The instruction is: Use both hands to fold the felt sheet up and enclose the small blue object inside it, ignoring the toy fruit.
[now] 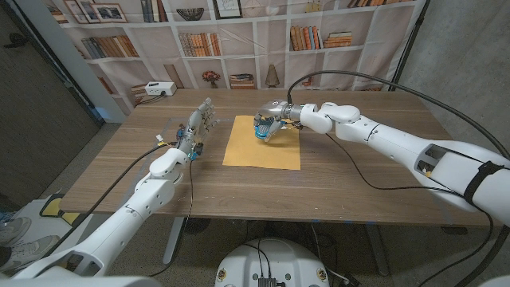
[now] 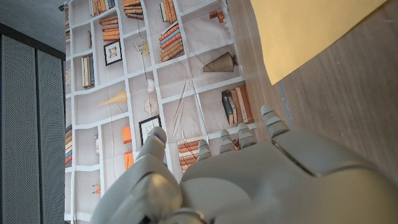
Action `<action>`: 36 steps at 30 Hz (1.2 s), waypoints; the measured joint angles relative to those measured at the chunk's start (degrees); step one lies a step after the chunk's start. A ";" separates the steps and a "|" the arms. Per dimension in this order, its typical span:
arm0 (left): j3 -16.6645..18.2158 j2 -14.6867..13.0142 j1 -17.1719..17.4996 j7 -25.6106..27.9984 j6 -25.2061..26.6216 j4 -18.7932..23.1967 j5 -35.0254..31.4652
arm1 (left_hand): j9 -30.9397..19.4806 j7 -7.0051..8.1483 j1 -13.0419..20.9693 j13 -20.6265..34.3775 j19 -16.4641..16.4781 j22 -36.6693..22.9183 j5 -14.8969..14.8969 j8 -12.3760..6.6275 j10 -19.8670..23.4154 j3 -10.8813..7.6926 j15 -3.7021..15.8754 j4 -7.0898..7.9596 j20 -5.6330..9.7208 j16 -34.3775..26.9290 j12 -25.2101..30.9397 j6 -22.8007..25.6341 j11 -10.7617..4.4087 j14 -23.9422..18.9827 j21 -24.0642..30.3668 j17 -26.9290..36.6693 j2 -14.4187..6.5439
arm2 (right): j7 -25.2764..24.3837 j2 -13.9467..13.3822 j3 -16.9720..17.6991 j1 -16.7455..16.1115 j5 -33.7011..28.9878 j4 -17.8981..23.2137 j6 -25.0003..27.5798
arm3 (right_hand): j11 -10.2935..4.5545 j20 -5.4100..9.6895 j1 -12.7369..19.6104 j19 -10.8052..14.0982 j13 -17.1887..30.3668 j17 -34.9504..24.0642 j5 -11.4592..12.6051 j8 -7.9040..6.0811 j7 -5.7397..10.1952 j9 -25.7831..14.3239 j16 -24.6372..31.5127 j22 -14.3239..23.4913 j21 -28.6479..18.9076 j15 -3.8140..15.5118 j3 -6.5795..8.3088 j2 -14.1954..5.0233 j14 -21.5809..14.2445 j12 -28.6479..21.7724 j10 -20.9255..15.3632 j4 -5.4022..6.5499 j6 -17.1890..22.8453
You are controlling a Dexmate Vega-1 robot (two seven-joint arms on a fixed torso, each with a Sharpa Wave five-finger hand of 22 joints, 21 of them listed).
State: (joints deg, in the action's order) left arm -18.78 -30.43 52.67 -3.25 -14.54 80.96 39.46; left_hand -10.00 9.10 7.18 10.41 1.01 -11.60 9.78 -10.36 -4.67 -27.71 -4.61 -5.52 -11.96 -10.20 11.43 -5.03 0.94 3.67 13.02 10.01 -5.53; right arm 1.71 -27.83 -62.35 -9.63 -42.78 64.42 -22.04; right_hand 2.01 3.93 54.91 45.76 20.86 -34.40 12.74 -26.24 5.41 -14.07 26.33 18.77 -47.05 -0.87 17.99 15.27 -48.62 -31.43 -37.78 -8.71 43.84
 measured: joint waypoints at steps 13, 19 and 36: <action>-0.46 0.58 0.00 2.19 0.61 0.80 -0.84 | 0.00 0.00 0.00 0.00 0.00 0.00 0.00 0.00 0.00 0.24 0.00 0.24 0.00 0.00 0.00 0.00 0.00 0.00 0.00 -0.01 0.00 | -2.74 3.89 -3.83 3.93 -0.06 -11.01 -5.85 | -1.37 0.37 0.01 -0.37 0.04 -0.34 0.09 2.27 -0.87 0.03 -2.30 -0.04 -2.37 0.33 -1.10 0.00 -0.31 0.96 0.93 0.64 -0.25; -0.56 0.76 -0.16 2.56 0.67 0.81 -0.99 | 0.00 0.00 0.00 0.00 0.00 0.00 0.00 0.00 0.00 0.24 0.00 0.23 0.00 0.00 0.00 0.00 -0.01 0.00 0.00 -0.01 0.00 | -3.22 4.78 -4.97 4.77 0.23 -13.10 -6.35 | -2.44 -0.17 1.74 -8.62 -1.40 1.19 -0.56 7.50 -3.21 0.39 -6.78 -1.94 -3.97 1.93 -3.13 -1.73 1.35 5.39 6.85 1.56 -2.31; -0.66 0.81 -0.74 2.49 0.68 0.50 -1.14 | 0.00 0.00 -0.61 0.01 0.00 0.00 0.00 0.00 0.00 0.24 -0.31 0.23 0.00 0.00 0.00 0.00 -0.01 -0.31 0.00 -0.02 -0.15 | 0.43 2.03 -6.10 4.32 -2.79 -6.60 0.89 | -6.73 -1.74 8.21 -22.61 -4.79 6.33 -0.78 15.87 3.35 1.97 -14.41 -8.94 0.85 3.69 -7.95 -14.45 21.22 17.78 18.88 4.01 -17.82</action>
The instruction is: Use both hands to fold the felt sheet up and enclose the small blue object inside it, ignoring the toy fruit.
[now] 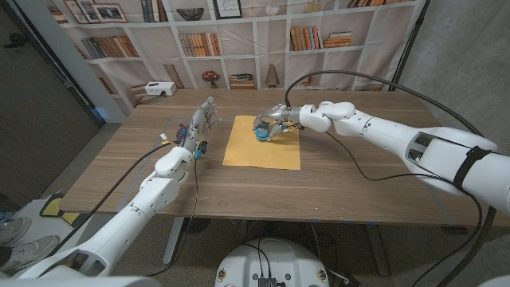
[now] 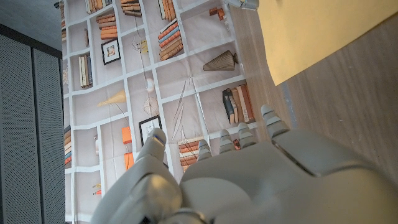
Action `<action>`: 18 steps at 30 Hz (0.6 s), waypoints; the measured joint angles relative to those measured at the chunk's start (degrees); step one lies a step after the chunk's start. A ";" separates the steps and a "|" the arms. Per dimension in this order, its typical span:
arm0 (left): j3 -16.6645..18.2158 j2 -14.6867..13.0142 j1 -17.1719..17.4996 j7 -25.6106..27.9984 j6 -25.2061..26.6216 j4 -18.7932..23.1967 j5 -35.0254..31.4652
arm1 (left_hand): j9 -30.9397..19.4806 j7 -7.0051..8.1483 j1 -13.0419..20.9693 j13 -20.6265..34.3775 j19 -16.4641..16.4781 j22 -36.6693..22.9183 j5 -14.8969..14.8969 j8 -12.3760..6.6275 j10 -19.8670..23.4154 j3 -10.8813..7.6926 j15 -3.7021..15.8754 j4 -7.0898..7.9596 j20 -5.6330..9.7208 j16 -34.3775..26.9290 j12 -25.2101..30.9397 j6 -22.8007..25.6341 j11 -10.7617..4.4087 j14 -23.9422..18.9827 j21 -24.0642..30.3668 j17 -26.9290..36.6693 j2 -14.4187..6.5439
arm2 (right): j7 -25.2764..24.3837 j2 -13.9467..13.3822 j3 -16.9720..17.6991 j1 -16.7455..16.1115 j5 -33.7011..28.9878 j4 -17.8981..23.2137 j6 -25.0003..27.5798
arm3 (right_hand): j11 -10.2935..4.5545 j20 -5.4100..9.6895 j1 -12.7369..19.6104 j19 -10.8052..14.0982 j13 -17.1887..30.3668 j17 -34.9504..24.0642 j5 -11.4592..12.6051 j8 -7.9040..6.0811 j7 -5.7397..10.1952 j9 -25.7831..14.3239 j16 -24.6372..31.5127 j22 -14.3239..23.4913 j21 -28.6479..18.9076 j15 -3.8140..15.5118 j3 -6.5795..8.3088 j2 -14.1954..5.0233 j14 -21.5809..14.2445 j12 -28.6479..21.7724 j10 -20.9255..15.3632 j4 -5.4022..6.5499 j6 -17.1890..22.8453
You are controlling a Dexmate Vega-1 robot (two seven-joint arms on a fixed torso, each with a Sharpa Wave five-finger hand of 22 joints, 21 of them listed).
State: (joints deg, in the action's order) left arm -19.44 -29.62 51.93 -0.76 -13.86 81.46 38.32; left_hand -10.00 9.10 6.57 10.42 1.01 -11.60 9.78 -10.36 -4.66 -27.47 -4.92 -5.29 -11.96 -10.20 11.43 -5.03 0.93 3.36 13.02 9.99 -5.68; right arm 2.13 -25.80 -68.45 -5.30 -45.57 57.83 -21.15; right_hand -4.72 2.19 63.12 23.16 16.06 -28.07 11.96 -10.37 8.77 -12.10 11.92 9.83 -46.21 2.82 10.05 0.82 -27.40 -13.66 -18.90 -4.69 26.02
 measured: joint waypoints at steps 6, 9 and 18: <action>-0.08 0.16 -0.57 -1.05 -0.48 -0.78 0.19 | 0.00 0.00 0.00 0.00 0.00 0.00 0.00 0.00 0.00 0.00 0.00 0.00 0.00 0.00 0.00 0.00 0.00 0.00 0.00 0.00 0.00 | 4.22 -3.66 0.41 -1.38 -2.50 8.72 3.35 | -0.90 -5.02 1.88 -1.95 -0.58 0.09 0.09 0.43 1.68 0.40 -0.25 -0.20 1.76 -0.25 -2.35 -2.62 4.44 2.11 3.77 0.10 -5.95; -0.10 0.29 -0.83 -1.48 -0.64 -1.20 0.26 | 0.00 0.00 -0.22 0.00 0.00 0.00 0.00 0.00 -0.02 0.00 -0.12 0.00 0.00 0.00 0.00 0.00 -0.02 -0.12 0.00 0.00 0.22 | 7.19 -4.36 0.62 -1.71 -3.34 10.50 4.89 | -0.32 -7.25 2.95 -2.29 -0.92 0.70 0.86 0.44 1.49 0.66 -0.30 -0.24 2.59 -0.37 -4.38 -3.91 5.96 2.44 5.37 0.86 -8.75; -0.12 0.52 -1.29 -2.62 -1.34 -2.10 0.68 | 0.00 0.00 -0.22 0.00 0.00 0.00 0.00 0.00 -0.21 0.00 -0.50 0.48 0.00 0.00 0.00 0.00 -0.21 -0.57 0.00 0.00 0.22 | 13.93 -6.79 3.04 -3.58 -3.22 17.35 7.21 | 1.87 -9.56 -6.02 -0.52 -1.68 2.76 2.47 0.43 -0.29 0.92 0.22 -0.24 4.06 -0.27 -8.49 -2.07 5.37 2.63 7.56 4.23 -13.39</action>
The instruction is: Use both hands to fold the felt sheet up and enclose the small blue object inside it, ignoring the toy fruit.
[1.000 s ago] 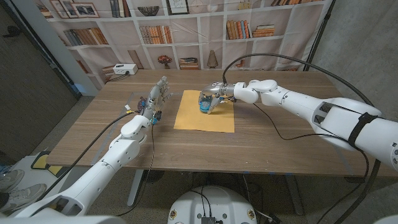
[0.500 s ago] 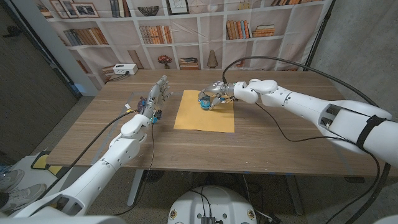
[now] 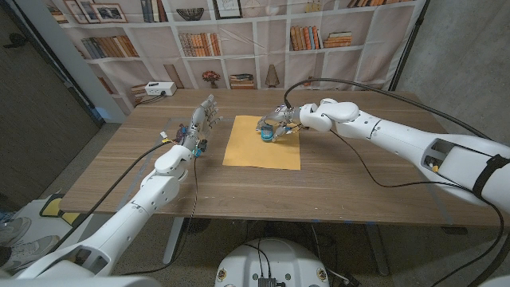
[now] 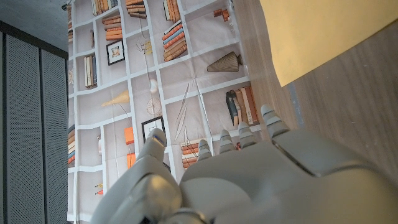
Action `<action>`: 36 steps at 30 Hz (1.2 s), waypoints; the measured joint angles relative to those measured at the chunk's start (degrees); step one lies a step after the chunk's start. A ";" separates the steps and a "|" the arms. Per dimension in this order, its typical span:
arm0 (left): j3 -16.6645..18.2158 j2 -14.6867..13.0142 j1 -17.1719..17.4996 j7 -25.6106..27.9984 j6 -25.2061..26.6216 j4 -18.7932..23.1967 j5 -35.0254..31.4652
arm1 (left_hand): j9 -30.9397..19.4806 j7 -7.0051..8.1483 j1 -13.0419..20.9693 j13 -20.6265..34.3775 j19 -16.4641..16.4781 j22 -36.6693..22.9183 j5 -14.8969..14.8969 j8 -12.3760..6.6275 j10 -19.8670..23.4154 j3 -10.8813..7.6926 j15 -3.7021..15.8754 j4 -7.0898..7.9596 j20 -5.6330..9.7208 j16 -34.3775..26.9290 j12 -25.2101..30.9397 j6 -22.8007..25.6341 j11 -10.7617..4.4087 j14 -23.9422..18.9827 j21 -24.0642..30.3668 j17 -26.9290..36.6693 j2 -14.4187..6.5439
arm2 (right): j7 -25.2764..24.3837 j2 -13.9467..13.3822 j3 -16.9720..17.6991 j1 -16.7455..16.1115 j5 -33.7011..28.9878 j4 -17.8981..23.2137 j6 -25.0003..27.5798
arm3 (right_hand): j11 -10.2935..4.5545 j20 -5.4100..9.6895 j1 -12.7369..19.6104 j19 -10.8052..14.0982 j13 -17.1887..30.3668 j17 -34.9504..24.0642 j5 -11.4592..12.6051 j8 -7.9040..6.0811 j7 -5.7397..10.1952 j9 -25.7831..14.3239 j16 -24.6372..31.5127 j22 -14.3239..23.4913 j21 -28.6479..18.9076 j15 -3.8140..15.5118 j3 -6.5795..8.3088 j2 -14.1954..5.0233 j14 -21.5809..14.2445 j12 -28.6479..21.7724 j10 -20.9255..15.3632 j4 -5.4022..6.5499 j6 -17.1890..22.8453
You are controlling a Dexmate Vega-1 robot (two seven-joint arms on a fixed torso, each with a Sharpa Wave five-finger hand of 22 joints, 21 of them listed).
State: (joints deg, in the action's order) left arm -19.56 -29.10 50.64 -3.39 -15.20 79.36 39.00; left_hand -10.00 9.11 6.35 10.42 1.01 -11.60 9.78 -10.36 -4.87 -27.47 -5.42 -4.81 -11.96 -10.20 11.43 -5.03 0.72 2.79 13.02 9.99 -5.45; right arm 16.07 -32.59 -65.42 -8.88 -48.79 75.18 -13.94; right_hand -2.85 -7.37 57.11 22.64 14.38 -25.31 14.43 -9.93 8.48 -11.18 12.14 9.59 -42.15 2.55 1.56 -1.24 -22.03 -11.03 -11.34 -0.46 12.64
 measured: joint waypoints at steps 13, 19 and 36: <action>0.57 -0.27 0.61 -0.62 -0.86 0.10 0.44 | 0.00 0.00 0.00 0.00 0.00 0.00 0.00 0.00 0.00 0.00 -0.31 0.00 0.00 -0.45 0.00 0.00 0.00 -0.66 0.00 0.00 0.00 | 3.62 -0.95 2.40 -1.99 0.25 4.23 1.19 | -0.33 -0.36 -6.93 -0.36 -0.55 2.11 1.50 -0.25 0.83 -0.01 -0.61 0.01 2.53 -0.23 -3.61 3.37 2.47 0.00 1.94 2.67 -3.87; 0.87 -0.65 1.34 -0.60 -1.00 0.91 0.53 | 0.00 0.00 0.00 0.00 0.00 0.00 0.00 0.00 0.00 0.00 -0.31 0.00 0.00 -0.45 0.00 0.00 0.00 -0.66 0.00 -0.01 0.00 | 3.60 -1.13 4.67 -3.60 3.47 5.04 2.31 | 0.83 -1.15 -9.69 0.01 -0.82 2.42 2.27 -0.68 0.09 -0.01 -0.54 0.17 3.19 -0.07 -4.45 1.95 2.62 0.00 1.99 4.19 -4.55; 0.57 -1.04 1.93 -1.75 -0.95 1.42 0.98 | 0.00 0.21 0.00 0.00 0.00 0.00 0.00 0.00 0.00 0.00 -0.48 0.00 0.00 -0.45 0.00 -0.21 0.00 -1.11 0.00 -0.01 0.00 | -7.65 -3.32 16.60 -19.53 14.47 17.64 24.16 | 2.36 1.54 -5.04 -0.12 -1.24 3.24 2.62 -3.04 -4.24 0.27 4.13 0.43 6.76 0.12 0.36 -7.13 -5.46 -3.21 -7.19 2.18 5.35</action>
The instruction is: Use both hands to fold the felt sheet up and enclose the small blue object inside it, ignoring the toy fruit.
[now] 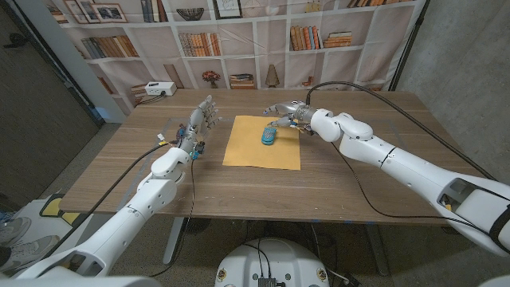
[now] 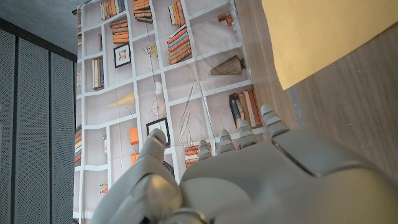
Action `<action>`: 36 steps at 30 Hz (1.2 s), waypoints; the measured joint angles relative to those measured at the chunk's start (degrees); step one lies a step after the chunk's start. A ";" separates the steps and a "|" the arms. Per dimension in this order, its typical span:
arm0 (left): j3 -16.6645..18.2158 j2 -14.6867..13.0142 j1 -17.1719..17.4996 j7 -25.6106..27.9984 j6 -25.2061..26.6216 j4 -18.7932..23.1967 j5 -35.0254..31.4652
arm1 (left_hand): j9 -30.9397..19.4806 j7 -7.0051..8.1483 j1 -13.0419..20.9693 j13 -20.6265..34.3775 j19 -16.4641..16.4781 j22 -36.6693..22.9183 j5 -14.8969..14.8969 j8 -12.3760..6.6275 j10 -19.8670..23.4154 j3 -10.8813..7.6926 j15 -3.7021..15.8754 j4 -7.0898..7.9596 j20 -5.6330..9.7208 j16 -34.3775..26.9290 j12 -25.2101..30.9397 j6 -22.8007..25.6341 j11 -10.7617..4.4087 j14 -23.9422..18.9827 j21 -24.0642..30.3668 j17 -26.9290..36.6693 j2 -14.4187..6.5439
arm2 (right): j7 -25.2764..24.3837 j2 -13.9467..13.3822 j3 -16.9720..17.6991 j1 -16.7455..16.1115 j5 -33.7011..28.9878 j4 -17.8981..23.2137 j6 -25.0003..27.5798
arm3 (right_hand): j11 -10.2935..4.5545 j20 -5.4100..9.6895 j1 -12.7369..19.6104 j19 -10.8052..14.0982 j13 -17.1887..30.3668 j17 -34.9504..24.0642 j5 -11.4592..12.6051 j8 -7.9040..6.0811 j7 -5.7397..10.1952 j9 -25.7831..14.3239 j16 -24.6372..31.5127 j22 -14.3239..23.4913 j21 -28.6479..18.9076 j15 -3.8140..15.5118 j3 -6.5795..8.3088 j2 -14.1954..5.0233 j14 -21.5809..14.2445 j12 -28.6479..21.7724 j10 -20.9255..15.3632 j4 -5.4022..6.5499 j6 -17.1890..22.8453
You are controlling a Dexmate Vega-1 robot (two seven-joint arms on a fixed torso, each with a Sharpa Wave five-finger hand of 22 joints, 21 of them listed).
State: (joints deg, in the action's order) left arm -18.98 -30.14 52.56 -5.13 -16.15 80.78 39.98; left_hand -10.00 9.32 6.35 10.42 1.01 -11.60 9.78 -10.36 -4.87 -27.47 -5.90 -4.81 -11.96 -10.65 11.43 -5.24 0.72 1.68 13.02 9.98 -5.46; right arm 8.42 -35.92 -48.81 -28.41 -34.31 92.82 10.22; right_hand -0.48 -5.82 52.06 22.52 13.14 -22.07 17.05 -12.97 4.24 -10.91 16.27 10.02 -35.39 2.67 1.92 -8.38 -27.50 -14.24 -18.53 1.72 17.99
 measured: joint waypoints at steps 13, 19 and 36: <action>-0.37 -0.61 -0.05 -1.01 0.87 0.68 0.07 | 0.00 0.00 0.00 0.00 0.00 0.00 0.00 0.00 0.00 0.00 0.17 0.00 0.00 0.00 0.00 0.00 0.00 -0.17 0.00 0.00 0.00 | -4.61 2.12 -2.50 -5.76 -6.57 7.06 25.07 | 0.58 -1.39 -7.05 -11.56 2.40 -5.18 -2.69 2.01 0.52 -0.41 -2.44 0.27 6.57 -0.77 -1.84 0.50 15.37 1.05 7.34 1.35 -3.43; -0.41 -0.88 -0.04 -1.24 1.06 0.97 0.07 | 0.00 0.00 0.00 0.00 0.00 0.00 0.00 0.00 0.00 0.00 0.17 0.00 0.00 0.00 0.00 0.00 0.00 -0.17 0.00 -0.01 0.00 | -4.40 3.57 -4.12 -5.56 -6.87 7.04 33.45 | 1.86 -1.65 -8.75 -16.80 2.45 -5.01 -3.30 2.01 0.12 -0.45 -4.95 0.27 9.69 -3.63 -1.92 0.04 22.91 2.39 13.03 1.43 -5.55; -0.06 -1.62 0.80 -0.99 1.18 2.13 0.06 | 0.00 0.20 0.00 0.00 0.00 0.00 0.00 0.00 -0.31 -0.17 0.17 -0.17 0.00 0.00 0.00 -0.21 -0.32 -0.17 0.00 -0.01 0.00 | 1.24 4.86 -13.89 1.48 -4.74 5.38 48.00 | 3.46 -2.09 -12.53 -17.02 2.44 -3.95 -3.74 -1.01 -3.22 -0.70 -4.36 0.26 11.04 -4.53 -3.44 2.01 23.60 1.15 12.53 1.99 4.06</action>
State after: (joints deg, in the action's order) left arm -19.04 -31.76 53.37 -6.12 -14.98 82.91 40.03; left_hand -10.00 9.52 6.36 10.42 1.01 -11.60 9.78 -10.36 -5.19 -27.64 -5.73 -4.99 -11.96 -10.65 11.43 -5.45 0.41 1.51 13.02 9.97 -5.46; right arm 9.66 -31.06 -62.70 -26.93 -39.05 98.20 58.22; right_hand 2.98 -7.92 39.54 5.50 15.58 -26.02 13.31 -13.98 1.02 -11.61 11.90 10.28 -24.35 -1.86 -1.52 -6.37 -3.90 -13.09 -6.00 3.71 22.05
